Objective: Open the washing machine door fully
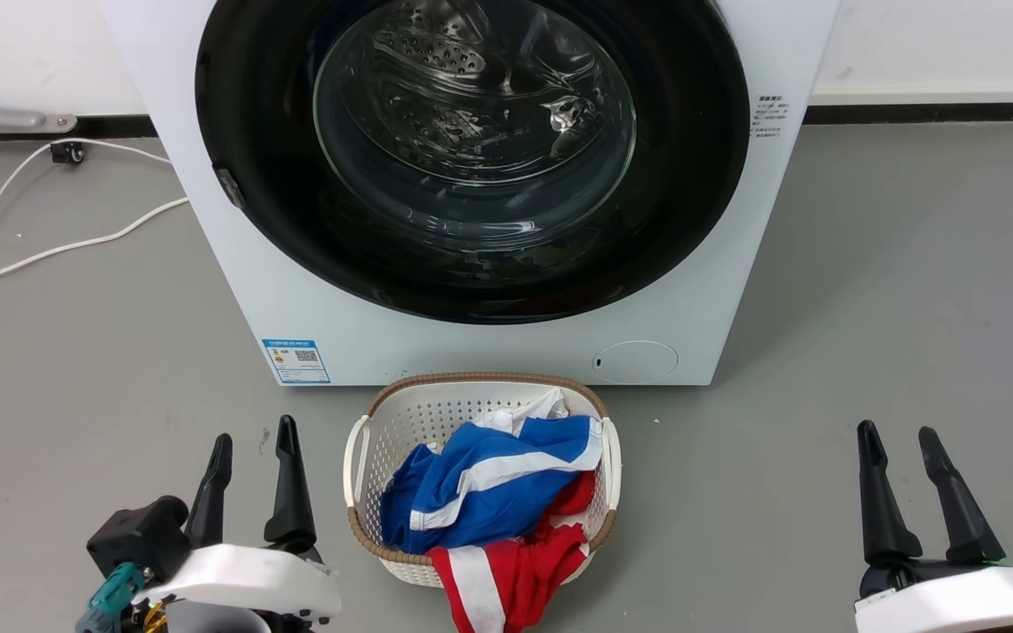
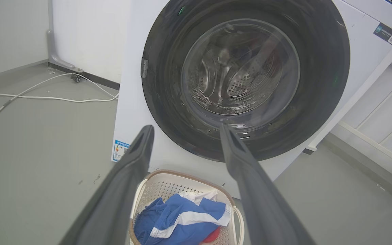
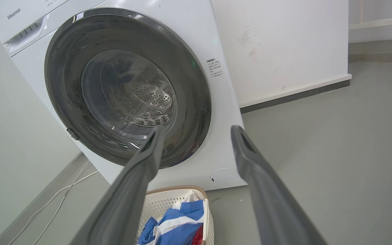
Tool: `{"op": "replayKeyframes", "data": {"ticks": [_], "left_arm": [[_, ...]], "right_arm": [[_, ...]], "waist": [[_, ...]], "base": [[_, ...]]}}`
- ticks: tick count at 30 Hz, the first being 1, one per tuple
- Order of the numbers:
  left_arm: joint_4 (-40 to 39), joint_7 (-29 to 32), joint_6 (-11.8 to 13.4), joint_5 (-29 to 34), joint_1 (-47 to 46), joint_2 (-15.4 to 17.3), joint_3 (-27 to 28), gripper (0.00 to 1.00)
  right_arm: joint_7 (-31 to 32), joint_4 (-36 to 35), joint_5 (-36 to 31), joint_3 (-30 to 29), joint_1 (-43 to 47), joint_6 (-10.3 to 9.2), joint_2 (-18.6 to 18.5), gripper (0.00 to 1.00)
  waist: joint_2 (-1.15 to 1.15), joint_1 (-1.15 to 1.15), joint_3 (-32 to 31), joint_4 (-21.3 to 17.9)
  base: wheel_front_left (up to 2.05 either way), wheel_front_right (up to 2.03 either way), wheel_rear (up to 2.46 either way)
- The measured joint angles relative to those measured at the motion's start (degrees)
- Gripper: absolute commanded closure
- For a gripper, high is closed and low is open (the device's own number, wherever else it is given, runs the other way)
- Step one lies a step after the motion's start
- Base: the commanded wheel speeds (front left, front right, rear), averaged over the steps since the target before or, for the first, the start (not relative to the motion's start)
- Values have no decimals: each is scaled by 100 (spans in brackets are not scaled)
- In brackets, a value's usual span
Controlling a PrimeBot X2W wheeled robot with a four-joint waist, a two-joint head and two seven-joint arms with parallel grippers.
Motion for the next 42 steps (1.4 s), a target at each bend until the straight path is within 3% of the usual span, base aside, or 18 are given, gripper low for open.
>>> {"op": "replayKeyframes", "data": {"ticks": [14, 42], "left_arm": [[-58, -191, -123, 749, 86, -30, -44, 0], [4, -519, -405, 1997, 266, -278, 171, 0]], "right_arm": [[-202, -210, -635, -11, 129, 0, 0, 0], [-523, -400, -1263, -63, 381, 1, -1, 0]], "waist": [[0, 0, 4, 1], [0, 0, 31, -33]], "base": [[0, 0, 0], [0, 0, 0]]}}
